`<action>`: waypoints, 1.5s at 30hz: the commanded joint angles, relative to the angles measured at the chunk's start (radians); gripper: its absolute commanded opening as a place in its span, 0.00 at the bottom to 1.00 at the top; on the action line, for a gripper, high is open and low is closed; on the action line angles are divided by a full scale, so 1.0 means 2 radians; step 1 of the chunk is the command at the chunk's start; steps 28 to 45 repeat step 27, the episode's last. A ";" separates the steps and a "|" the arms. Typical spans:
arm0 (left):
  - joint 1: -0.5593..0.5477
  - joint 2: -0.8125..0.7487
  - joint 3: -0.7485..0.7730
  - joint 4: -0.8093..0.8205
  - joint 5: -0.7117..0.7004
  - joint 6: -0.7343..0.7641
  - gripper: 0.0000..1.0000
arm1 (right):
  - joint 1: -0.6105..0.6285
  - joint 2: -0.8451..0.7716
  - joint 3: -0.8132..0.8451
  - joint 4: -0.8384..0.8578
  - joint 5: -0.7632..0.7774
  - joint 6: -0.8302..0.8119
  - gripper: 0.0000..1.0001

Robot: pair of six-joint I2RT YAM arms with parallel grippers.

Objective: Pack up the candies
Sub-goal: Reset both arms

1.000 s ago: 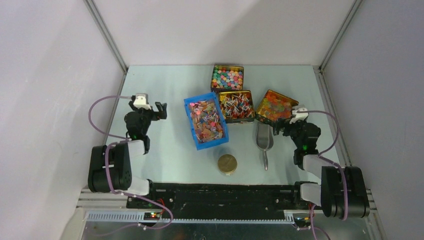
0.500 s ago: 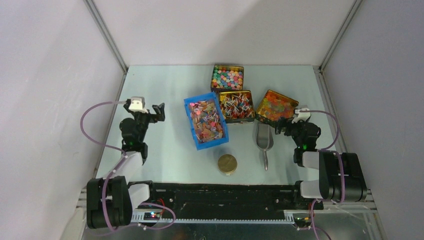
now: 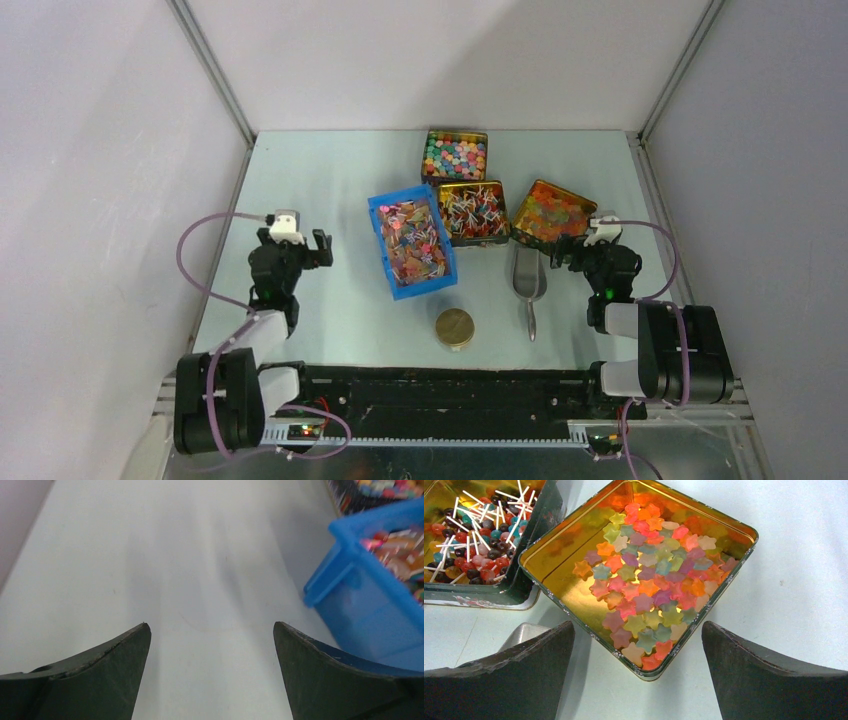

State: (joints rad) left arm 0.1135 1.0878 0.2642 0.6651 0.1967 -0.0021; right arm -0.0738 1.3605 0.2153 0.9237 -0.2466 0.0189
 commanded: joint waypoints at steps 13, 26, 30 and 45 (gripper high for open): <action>-0.035 0.085 -0.054 0.237 -0.259 -0.027 1.00 | 0.000 -0.003 0.012 0.034 0.008 0.000 1.00; -0.039 0.086 -0.035 0.193 -0.214 -0.008 1.00 | 0.000 -0.003 0.012 0.034 0.008 0.000 1.00; -0.039 0.086 -0.035 0.193 -0.214 -0.008 1.00 | 0.000 -0.003 0.012 0.034 0.008 0.001 1.00; -0.039 0.086 -0.035 0.193 -0.214 -0.008 1.00 | 0.000 -0.003 0.012 0.034 0.008 0.001 1.00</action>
